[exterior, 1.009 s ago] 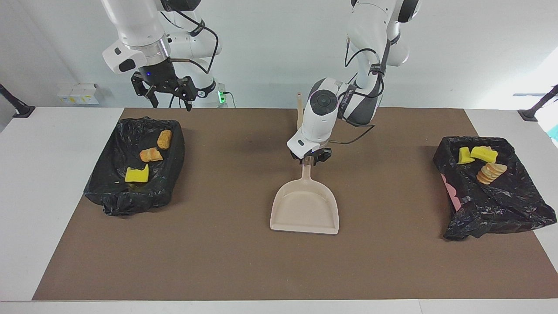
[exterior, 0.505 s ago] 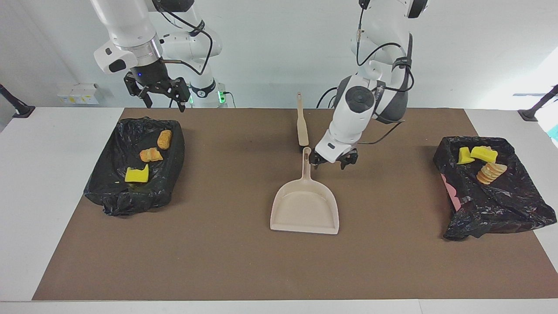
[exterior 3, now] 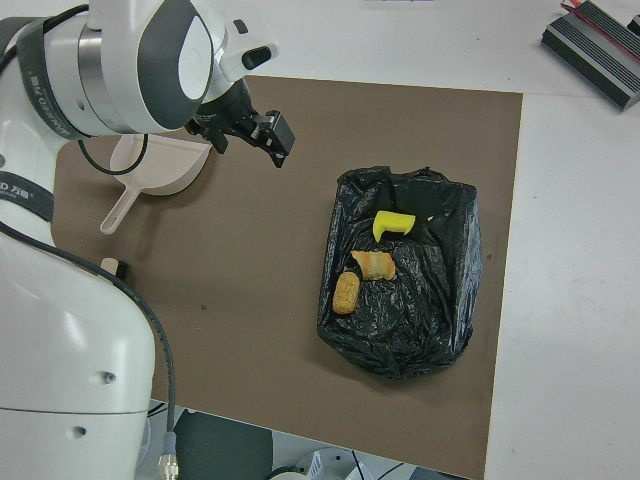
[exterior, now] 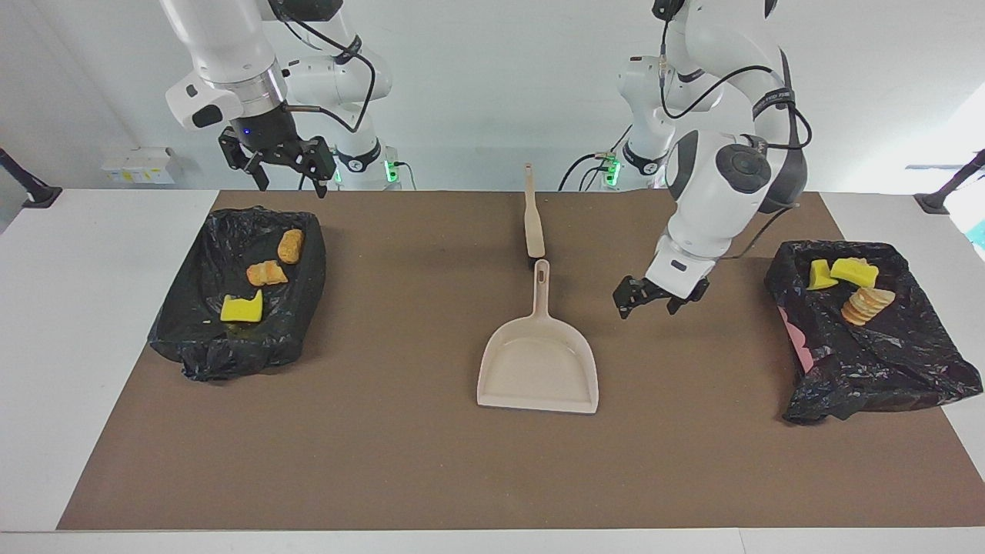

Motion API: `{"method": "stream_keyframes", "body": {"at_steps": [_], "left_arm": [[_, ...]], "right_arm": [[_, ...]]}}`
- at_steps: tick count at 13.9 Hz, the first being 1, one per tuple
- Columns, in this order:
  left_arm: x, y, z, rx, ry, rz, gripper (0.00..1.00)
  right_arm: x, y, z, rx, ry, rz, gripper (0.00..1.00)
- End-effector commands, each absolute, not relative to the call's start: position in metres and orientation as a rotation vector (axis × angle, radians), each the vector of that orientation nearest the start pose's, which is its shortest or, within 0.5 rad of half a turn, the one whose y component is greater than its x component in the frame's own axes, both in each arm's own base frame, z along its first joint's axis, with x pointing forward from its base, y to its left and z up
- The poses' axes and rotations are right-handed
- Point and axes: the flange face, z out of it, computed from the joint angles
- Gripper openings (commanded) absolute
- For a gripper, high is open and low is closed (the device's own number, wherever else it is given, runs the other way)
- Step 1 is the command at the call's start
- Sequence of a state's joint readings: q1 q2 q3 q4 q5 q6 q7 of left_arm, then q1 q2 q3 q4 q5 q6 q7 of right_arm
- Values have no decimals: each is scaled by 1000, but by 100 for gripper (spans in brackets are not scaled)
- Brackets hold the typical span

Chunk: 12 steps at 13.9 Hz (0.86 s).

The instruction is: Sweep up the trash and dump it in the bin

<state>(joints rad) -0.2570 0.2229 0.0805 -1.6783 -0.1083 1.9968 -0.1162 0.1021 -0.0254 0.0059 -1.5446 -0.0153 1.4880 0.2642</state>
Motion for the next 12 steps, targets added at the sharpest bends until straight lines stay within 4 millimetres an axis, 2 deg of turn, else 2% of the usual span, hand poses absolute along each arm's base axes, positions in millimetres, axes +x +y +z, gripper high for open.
{"method": "stream_keyframes", "body": {"at_steps": [1, 4, 7, 9, 10, 12], "left_arm": [[626, -89, 507, -3202, 153, -210, 100], [615, -54, 540, -3151, 237, -219, 100], [596, -23, 567, -3151, 237, -163, 100], [582, -12, 585, -3159, 211, -110, 100], [572, -12, 601, -3161, 211, -105, 100], [561, -7, 611, -3169, 188, -8, 100]], "right_arm": [[536, 54, 645, -3139, 212, 62, 100], [536, 54, 645, -3139, 214, 60, 100], [536, 54, 645, -3139, 214, 60, 100], [536, 54, 645, -3139, 214, 60, 100], [536, 54, 645, -3139, 214, 60, 100], [536, 54, 645, -3139, 214, 60, 100]]}}
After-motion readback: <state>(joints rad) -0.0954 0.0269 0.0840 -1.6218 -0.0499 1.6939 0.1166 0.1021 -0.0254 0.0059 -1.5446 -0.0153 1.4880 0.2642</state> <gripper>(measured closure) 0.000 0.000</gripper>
